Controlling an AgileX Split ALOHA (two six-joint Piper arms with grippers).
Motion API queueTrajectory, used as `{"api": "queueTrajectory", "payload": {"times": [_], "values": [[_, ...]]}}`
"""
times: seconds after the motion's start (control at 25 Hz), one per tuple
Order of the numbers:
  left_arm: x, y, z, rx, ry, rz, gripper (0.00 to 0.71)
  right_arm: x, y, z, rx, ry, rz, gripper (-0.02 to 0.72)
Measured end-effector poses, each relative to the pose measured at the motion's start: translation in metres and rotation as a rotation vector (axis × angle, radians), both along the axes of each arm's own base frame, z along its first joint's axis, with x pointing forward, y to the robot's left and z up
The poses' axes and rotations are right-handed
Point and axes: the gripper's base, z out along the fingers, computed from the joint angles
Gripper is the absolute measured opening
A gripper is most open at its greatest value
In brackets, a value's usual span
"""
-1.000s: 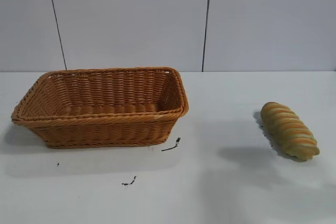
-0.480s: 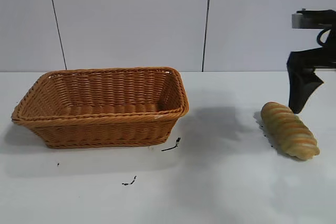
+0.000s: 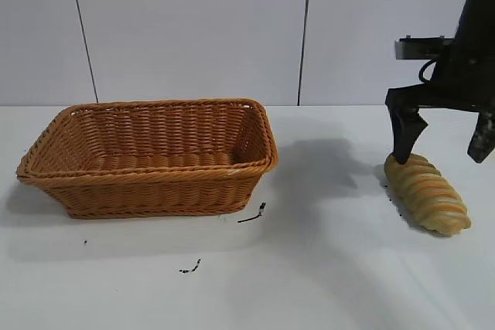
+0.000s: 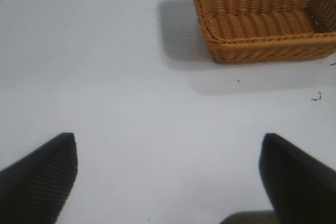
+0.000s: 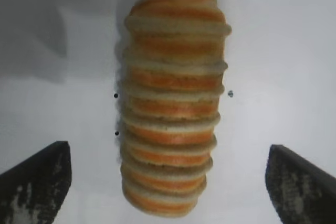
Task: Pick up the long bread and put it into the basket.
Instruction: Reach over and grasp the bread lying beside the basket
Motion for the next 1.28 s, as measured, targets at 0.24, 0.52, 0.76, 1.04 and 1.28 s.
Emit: {"api": "queueTrajectory", "payload": {"times": [0.24,0.52,0.76,1.04,1.28], "values": [[0.0,0.0,0.0,0.0,0.0,0.0,0.693,0.003,0.001,-0.012,0.009,0.01,-0.008,0.69],[0.0,0.0,0.0,0.0,0.0,0.0,0.693,0.004,0.001,-0.02,0.014,0.028,-0.012,0.69],[0.0,0.0,0.0,0.0,0.0,0.0,0.693,0.002,0.001,-0.021,0.013,0.048,-0.01,0.47],[0.0,0.0,0.0,0.0,0.0,0.0,0.693,0.001,0.0,-0.013,0.001,0.049,-0.001,0.15],[0.0,0.0,0.0,0.0,0.0,0.0,0.693,0.005,0.0,0.049,0.0,0.026,0.01,0.137]]}}
